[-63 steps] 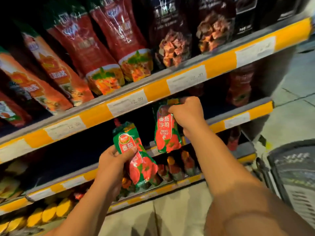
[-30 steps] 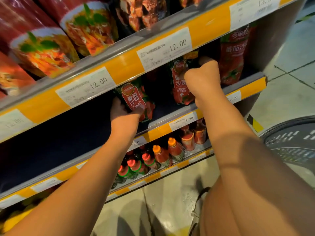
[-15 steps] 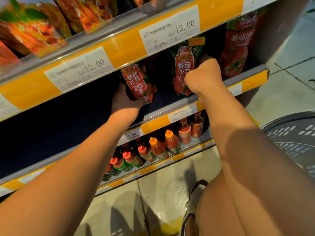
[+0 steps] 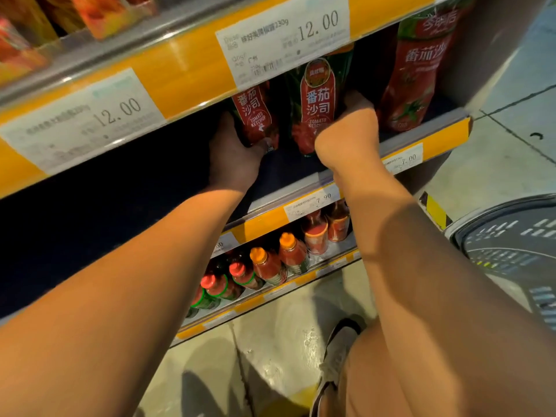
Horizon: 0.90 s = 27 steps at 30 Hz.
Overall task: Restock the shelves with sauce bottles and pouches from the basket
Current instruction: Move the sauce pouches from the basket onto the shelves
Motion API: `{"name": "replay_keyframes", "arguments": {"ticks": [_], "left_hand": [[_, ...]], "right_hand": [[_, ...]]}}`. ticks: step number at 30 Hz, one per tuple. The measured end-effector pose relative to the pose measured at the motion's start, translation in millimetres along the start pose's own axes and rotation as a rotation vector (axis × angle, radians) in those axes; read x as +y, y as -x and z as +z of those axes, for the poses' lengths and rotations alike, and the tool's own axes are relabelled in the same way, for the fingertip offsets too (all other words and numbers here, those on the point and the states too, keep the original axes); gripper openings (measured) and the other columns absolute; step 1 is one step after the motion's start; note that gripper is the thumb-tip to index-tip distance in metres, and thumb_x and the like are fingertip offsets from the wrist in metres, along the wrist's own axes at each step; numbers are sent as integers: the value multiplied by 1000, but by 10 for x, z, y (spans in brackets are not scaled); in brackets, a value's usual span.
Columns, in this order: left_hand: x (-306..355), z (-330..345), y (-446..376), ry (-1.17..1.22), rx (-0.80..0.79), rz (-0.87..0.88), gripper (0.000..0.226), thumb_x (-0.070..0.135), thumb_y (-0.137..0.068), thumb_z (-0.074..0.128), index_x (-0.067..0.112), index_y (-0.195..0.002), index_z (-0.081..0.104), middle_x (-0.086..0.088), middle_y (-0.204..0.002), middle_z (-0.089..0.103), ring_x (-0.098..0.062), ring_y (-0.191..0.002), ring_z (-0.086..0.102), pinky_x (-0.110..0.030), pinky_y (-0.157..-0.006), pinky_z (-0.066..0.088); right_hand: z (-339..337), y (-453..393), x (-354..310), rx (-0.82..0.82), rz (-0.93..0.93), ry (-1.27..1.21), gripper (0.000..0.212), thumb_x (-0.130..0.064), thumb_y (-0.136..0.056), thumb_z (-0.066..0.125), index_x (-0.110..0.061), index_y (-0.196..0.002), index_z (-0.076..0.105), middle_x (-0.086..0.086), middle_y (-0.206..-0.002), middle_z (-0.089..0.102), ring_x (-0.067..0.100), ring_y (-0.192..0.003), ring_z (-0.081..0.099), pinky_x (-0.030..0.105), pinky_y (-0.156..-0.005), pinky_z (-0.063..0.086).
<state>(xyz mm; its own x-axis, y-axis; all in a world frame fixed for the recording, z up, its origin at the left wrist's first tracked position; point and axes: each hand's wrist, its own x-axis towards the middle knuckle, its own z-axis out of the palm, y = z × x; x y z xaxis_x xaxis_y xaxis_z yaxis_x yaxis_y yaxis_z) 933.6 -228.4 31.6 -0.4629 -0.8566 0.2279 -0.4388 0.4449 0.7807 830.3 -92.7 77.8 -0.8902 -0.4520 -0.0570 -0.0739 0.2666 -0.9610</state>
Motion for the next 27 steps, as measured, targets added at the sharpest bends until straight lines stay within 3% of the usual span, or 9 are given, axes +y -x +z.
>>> {"name": "replay_keyframes", "arguments": {"ticks": [3,5,8,12,17,23,27], "left_hand": [[6,58,-86,-22,6,11,63,26,-85,84,18,-138,52,5,-133,63,1,-110,51,-6,-81,35],[8,89,-136,-39,19,20,65,27,-85,84,17,-139,51,1,-136,64,-4,-117,56,-16,-90,41],[16,125,-193,-74,28,27,70,29,-86,84,17,-145,48,-2,-142,61,-18,-131,57,-24,-99,40],[15,142,-218,-81,30,29,73,30,-86,83,16,-148,46,-4,-145,59,-21,-134,56,-30,-108,43],[-28,147,-202,-42,19,23,75,28,-87,82,17,-151,45,-2,-147,58,-19,-134,56,-28,-107,41],[-53,142,-220,-29,-4,11,76,31,-87,82,18,-151,44,-3,-148,58,-19,-135,56,-40,-113,47],[-65,129,-221,-27,-17,0,74,36,-86,82,21,-149,45,-1,-148,57,-18,-135,55,-38,-112,45]], "right_hand": [[37,-26,12,15,-6,-20,39,0,-85,68,-10,-121,59,8,-114,67,27,-108,65,44,-97,58],[55,-39,11,15,-16,-39,38,-5,-87,70,-8,-124,60,8,-115,68,25,-108,66,43,-99,56],[70,-60,25,50,-28,-28,38,-12,-89,73,-8,-125,62,7,-116,70,23,-109,66,39,-98,56],[88,-109,30,94,-43,18,42,-15,-90,75,-8,-129,61,6,-122,69,20,-112,66,32,-95,55],[135,-173,42,126,-15,56,48,-12,-88,77,-12,-132,59,5,-127,67,21,-118,64,34,-97,55],[168,-247,79,159,33,75,52,-12,-87,76,-14,-136,56,6,-130,64,24,-121,62,40,-98,56],[174,-268,101,163,68,40,59,-10,-85,77,-14,-138,51,10,-136,59,28,-124,60,42,-101,54]]}}
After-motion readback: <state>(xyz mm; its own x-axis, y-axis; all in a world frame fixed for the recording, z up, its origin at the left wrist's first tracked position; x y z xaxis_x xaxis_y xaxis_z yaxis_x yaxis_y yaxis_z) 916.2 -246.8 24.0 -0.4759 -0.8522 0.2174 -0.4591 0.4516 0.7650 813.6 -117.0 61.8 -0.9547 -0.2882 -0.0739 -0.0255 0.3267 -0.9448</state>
